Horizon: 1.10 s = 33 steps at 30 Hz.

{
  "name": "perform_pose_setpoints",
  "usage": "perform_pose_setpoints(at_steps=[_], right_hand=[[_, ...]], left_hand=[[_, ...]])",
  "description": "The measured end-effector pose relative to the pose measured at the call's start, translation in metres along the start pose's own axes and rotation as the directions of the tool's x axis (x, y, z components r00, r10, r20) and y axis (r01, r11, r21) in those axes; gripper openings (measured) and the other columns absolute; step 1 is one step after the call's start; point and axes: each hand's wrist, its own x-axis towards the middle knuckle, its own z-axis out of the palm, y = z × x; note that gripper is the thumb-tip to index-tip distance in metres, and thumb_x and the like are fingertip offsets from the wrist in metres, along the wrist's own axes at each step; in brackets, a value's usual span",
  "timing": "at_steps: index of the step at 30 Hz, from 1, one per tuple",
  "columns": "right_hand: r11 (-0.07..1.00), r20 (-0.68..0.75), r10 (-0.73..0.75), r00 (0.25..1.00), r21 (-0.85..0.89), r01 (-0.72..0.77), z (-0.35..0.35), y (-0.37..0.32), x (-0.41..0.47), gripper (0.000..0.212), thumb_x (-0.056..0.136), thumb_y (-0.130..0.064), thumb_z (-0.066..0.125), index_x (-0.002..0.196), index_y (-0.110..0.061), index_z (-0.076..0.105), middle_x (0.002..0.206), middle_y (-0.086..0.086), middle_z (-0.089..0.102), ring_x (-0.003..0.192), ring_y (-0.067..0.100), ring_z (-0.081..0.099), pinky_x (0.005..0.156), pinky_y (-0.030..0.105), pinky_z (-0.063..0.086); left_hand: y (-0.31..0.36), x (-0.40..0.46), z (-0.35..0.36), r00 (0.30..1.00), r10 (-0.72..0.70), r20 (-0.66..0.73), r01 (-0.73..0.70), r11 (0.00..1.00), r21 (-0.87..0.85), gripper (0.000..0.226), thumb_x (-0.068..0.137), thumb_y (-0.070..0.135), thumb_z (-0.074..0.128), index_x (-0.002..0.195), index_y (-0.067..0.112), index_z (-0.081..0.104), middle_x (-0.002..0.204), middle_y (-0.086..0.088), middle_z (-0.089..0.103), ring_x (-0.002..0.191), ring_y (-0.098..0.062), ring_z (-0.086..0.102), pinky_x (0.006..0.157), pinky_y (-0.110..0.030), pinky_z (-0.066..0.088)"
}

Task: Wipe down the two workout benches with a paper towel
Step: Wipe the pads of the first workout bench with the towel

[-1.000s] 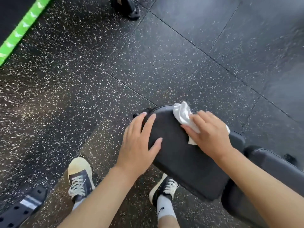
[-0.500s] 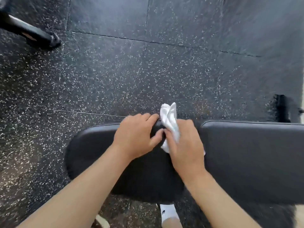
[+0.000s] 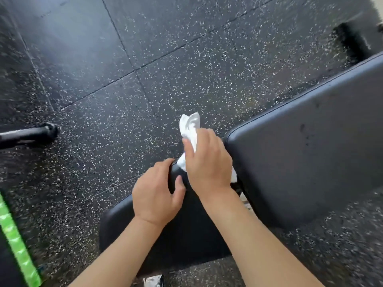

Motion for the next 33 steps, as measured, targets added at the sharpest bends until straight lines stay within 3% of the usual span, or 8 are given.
perform_pose_setpoints(at_steps=[2,7,9,13,16,23,28,33], right_hand=[[1.0,-0.023,-0.017,1.0,-0.023,0.016,-0.001,0.001,-0.003,0.033,0.103,-0.042,0.056,0.108,-0.011,0.064,0.094,0.004,0.061,0.081,0.027,0.06,0.058,0.032,0.032],[0.998,-0.131,0.052,0.99,0.035,-0.047,-0.017,0.037,-0.079,0.032,0.105,-0.041,0.049,0.105,-0.013,0.064,0.089,0.0,0.057,0.078,0.025,0.059,0.056,0.038,0.048],[0.991,-0.146,0.135,0.98,-0.006,-0.137,-0.021,0.057,-0.125,0.04,0.107,-0.045,0.037,0.107,-0.015,0.064,0.088,-0.003,0.054,0.079,0.023,0.057,0.058,0.037,0.045],[0.919,-0.161,0.39,0.907,0.005,-0.394,-0.028,0.089,-0.206,0.05,0.104,-0.059,0.024,0.1,-0.024,0.06,0.083,-0.011,0.045,0.077,0.016,0.046,0.058,0.038,0.043],[0.91,-0.192,0.412,0.891,0.04,-0.413,-0.031,0.093,-0.233,0.038,0.108,-0.053,0.038,0.095,-0.022,0.058,0.078,-0.009,0.041,0.07,0.018,0.044,0.058,0.041,0.045],[0.972,-0.325,0.232,0.917,0.114,-0.206,-0.011,0.043,-0.162,0.038,0.099,-0.041,0.064,0.128,-0.017,0.067,0.083,0.0,0.05,0.072,0.023,0.049,0.057,0.039,0.045],[0.96,-0.299,0.276,0.913,0.14,-0.244,-0.001,0.008,-0.077,0.036,0.102,-0.044,0.058,0.125,-0.018,0.07,0.093,0.003,0.062,0.082,0.025,0.061,0.065,0.041,0.049],[0.961,-0.37,0.232,0.9,0.229,-0.153,-0.004,0.031,-0.095,0.029,0.095,-0.033,0.071,0.117,-0.014,0.073,0.082,0.005,0.059,0.071,0.029,0.058,0.057,0.04,0.047]], left_hand=[[-0.003,0.0,0.0,0.998,0.065,0.019,-0.065,0.998,-0.009,0.058,0.091,0.049,0.048,0.14,0.02,0.056,0.125,0.005,0.066,0.105,-0.021,0.065,0.08,-0.037,0.051],[-0.007,-0.003,-0.004,0.95,0.305,0.062,-0.306,0.952,0.012,0.084,0.091,0.056,0.052,0.161,0.014,0.033,0.156,-0.003,0.049,0.137,-0.023,0.051,0.104,-0.041,0.049],[-0.009,-0.004,-0.004,0.895,0.429,0.121,-0.437,0.899,0.042,0.091,0.092,0.055,0.053,0.165,0.013,0.022,0.166,-0.012,0.036,0.15,-0.03,0.038,0.119,-0.047,0.04],[-0.006,-0.009,-0.005,0.79,0.588,0.173,-0.609,0.784,0.12,0.083,0.094,0.048,0.052,0.166,0.017,0.026,0.173,-0.018,0.018,0.157,-0.043,0.022,0.123,-0.057,0.029],[-0.005,-0.016,-0.003,0.788,0.596,0.155,-0.615,0.773,0.158,0.078,0.094,0.044,0.049,0.165,0.017,0.029,0.174,-0.018,0.015,0.158,-0.045,0.018,0.123,-0.059,0.028],[-0.008,-0.016,0.003,0.819,0.572,0.034,-0.573,0.814,0.096,0.072,0.093,0.042,0.051,0.162,0.025,0.038,0.174,-0.006,0.021,0.16,-0.034,0.02,0.128,-0.051,0.025],[-0.008,-0.009,0.005,0.803,0.595,0.026,-0.594,0.797,0.11,0.078,0.093,0.041,0.06,0.159,0.007,0.038,0.171,-0.013,0.027,0.158,-0.035,0.026,0.127,-0.053,0.026],[-0.011,-0.007,0.01,0.789,0.614,-0.004,-0.608,0.782,0.14,0.077,0.092,0.04,0.053,0.16,0.009,0.036,0.171,-0.012,0.025,0.156,-0.036,0.029,0.125,-0.053,0.028]])
